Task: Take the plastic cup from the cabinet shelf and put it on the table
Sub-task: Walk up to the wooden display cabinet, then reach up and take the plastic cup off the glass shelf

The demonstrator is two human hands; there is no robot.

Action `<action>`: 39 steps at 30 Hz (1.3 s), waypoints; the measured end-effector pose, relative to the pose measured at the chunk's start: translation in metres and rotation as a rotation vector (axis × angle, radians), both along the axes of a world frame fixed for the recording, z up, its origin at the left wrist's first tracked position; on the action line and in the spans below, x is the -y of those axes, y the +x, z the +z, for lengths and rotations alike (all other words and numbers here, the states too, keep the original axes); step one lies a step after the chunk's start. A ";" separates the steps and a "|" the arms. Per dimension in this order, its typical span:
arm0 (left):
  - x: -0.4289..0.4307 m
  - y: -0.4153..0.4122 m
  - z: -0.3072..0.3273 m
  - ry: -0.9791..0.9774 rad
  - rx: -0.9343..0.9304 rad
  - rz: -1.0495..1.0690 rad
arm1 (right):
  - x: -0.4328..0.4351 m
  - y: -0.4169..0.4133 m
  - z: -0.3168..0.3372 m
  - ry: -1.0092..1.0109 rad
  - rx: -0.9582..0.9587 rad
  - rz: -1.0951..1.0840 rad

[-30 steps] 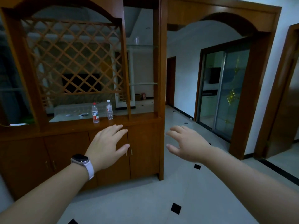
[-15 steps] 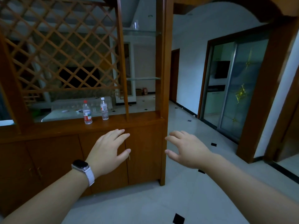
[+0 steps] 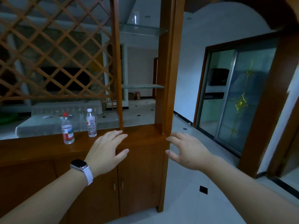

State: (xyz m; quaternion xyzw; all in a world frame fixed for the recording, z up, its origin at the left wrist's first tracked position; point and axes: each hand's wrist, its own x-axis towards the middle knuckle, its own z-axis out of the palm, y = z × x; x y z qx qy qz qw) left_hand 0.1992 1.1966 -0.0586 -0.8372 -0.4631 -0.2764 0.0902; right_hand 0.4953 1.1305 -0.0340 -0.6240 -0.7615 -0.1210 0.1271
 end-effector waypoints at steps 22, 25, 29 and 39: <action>-0.211 0.074 -0.012 0.004 -0.077 0.152 | -0.266 0.094 -0.017 -0.040 -0.092 0.209; -0.241 0.097 -0.004 0.008 -0.108 0.179 | -0.304 0.118 -0.009 -0.043 -0.093 0.245; -0.274 0.130 0.000 0.026 -0.102 0.223 | -0.350 0.151 0.000 -0.058 -0.096 0.282; -0.320 0.148 0.029 0.106 -0.142 0.275 | -0.422 0.175 0.013 -0.020 -0.163 0.334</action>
